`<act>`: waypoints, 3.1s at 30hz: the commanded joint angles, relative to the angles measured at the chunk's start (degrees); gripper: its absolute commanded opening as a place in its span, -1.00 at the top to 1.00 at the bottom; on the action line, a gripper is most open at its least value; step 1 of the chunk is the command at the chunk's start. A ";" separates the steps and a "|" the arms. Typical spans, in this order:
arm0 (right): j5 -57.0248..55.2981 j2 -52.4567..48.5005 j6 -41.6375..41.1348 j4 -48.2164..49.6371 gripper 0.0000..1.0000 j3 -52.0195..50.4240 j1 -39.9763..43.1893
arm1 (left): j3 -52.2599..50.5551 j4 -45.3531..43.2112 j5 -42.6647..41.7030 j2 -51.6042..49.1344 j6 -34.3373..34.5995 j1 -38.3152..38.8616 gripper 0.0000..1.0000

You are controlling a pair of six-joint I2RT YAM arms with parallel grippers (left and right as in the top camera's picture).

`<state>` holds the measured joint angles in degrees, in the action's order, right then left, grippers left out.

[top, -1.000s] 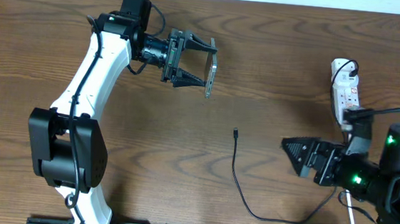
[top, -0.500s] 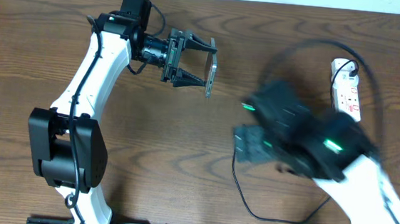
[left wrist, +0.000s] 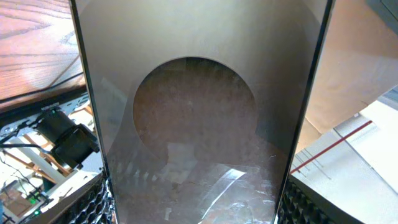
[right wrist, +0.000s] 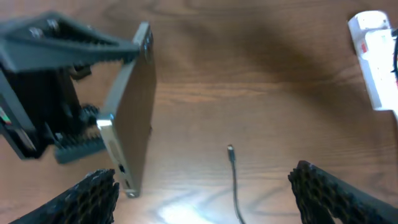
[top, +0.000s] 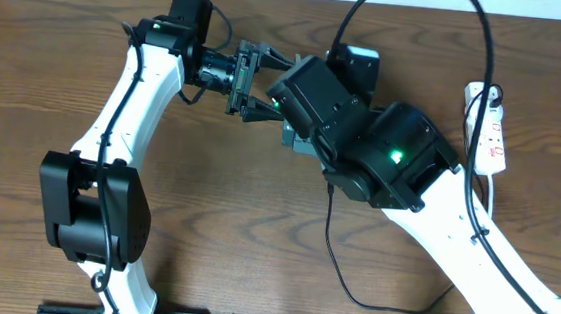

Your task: Plug charger to phone and switch on socket

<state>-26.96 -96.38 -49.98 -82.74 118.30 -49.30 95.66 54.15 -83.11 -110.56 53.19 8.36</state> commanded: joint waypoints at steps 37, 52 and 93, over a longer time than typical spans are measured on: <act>2.51 9.49 1.36 -14.56 -0.99 0.04 37.31 | 1.60 -0.07 -2.84 1.62 2.01 -0.33 -0.36; 2.51 9.46 1.38 -14.53 -0.99 0.04 37.27 | 1.60 -0.09 -2.84 1.62 1.97 -0.33 -0.36; 2.51 9.46 1.38 -14.56 -0.98 0.04 37.27 | 1.60 -0.07 -2.86 1.62 1.99 -0.33 -0.36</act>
<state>-23.97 -87.00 -49.12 -97.10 118.43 -12.45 95.66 53.98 -83.05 -110.56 55.31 8.34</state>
